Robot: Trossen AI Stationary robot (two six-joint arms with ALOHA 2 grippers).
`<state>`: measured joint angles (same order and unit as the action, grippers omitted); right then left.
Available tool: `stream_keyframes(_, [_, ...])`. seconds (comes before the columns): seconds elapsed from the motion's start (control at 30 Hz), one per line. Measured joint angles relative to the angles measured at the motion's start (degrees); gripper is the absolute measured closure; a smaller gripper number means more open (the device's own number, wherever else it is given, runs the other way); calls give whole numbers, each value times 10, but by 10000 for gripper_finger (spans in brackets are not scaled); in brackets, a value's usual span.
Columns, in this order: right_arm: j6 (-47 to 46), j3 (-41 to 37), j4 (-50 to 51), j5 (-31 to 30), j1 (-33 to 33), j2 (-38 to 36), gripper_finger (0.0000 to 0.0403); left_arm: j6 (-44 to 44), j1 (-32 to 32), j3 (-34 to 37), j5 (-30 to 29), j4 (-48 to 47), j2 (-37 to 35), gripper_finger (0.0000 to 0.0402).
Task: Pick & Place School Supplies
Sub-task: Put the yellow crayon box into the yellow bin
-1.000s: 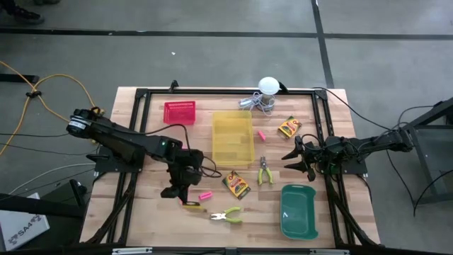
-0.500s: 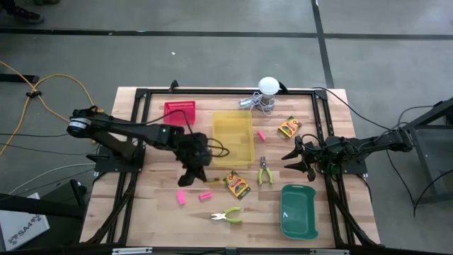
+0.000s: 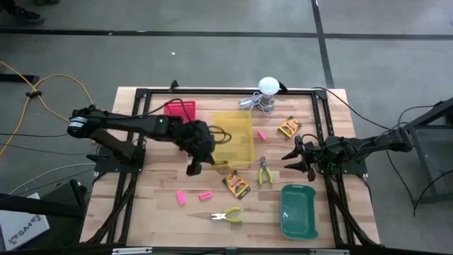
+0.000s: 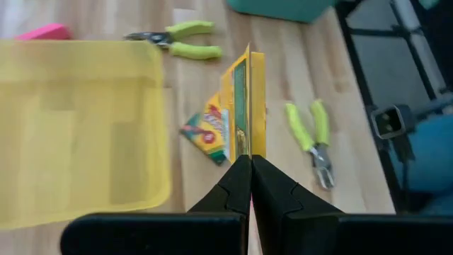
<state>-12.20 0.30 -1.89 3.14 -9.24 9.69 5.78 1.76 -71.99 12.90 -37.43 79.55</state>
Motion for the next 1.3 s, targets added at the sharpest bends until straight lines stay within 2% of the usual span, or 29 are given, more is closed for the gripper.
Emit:
stream_keyframes(0.33, [0, 0, 0, 0, 0, 0, 254, -61, -95, 0, 34, -15, 3, 400])
stream_keyframes(0.47, [0, 0, 0, 0, 0, 0, 254, -82, -122, -2, 65, -18, 19, 400])
stream_keyframes(0.6, [0, 0, 0, 0, 0, 0, 254, -112, -141, -39, 79, -50, 54, 400])
stream_keyframes(0.8, [0, 0, 0, 0, 0, 0, 254, -185, -155, -136, 80, -156, 124, 400])
stream_keyframes(0.93, [0, 0, 0, 0, 0, 0, 254, -216, -157, -177, 85, -213, 171, 400])
stream_keyframes(1.1, [0, 0, 0, 0, 0, 0, 254, -229, -165, -183, 119, -227, 202, 400])
stream_keyframes(1.3, [0, 0, 0, 0, 0, 0, 254, -239, -172, -183, 121, -226, 217, 400])
